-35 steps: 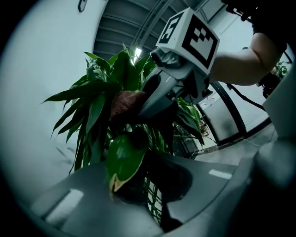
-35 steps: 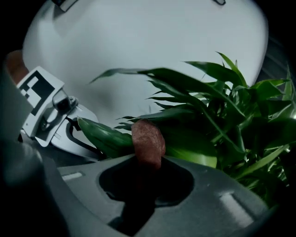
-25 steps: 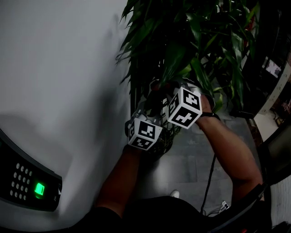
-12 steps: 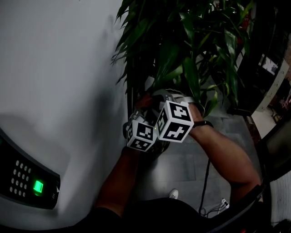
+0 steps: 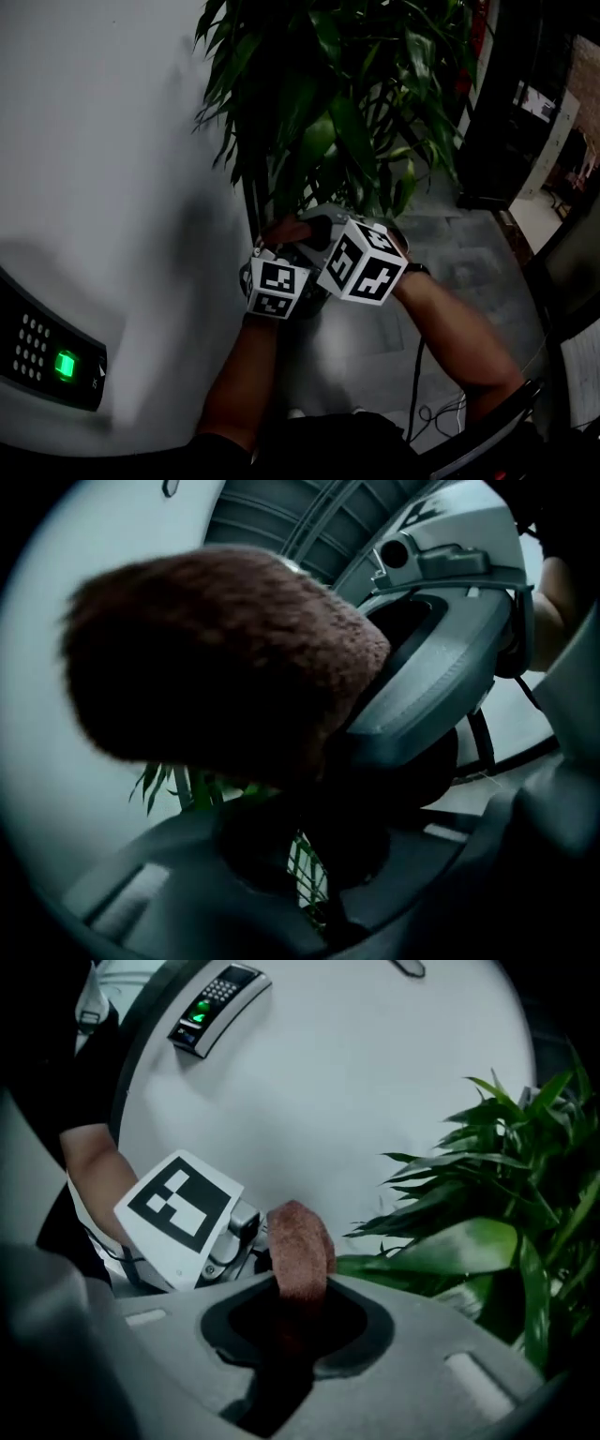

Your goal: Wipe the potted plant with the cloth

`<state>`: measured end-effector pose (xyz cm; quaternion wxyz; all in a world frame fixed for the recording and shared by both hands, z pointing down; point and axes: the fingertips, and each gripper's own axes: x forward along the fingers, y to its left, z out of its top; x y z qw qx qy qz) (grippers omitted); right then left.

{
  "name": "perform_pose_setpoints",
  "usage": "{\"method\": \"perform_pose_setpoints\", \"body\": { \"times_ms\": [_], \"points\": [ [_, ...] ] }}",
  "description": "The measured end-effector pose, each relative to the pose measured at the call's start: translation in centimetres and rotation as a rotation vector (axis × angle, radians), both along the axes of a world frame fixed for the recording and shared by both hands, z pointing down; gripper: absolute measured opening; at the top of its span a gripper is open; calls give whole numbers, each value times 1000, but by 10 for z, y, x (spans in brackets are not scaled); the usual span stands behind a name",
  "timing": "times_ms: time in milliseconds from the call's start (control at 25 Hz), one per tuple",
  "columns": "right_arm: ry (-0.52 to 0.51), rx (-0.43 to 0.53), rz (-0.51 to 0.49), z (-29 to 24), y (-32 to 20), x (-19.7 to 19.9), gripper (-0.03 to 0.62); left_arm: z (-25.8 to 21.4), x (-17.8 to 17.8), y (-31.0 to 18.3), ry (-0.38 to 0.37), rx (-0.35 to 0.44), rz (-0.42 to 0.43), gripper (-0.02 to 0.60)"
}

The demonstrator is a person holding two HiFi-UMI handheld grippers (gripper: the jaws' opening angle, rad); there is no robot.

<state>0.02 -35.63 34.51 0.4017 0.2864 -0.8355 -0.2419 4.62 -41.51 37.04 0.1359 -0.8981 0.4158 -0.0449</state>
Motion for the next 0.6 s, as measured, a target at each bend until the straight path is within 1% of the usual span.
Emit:
{"method": "perform_pose_setpoints", "body": {
  "times_ms": [80,200,360,400,480,600],
  "points": [
    [-60,-12,26,3,12,13,63,10,-3,12,21,-55,-15,17],
    [-178,-22,79,4,29,42,63,22,-16,32,58,-140,-69,18],
    [-363,-82,177,23,60,102,63,37,-27,78,182,-306,-107,17],
    [-405,-98,199,31,71,118,63,41,-27,93,205,-338,-107,17],
    [-479,-117,240,46,97,151,63,45,-21,125,240,-375,-87,18],
    [-586,-157,313,72,144,199,63,56,-3,176,245,-414,-58,17]
  ]
}}
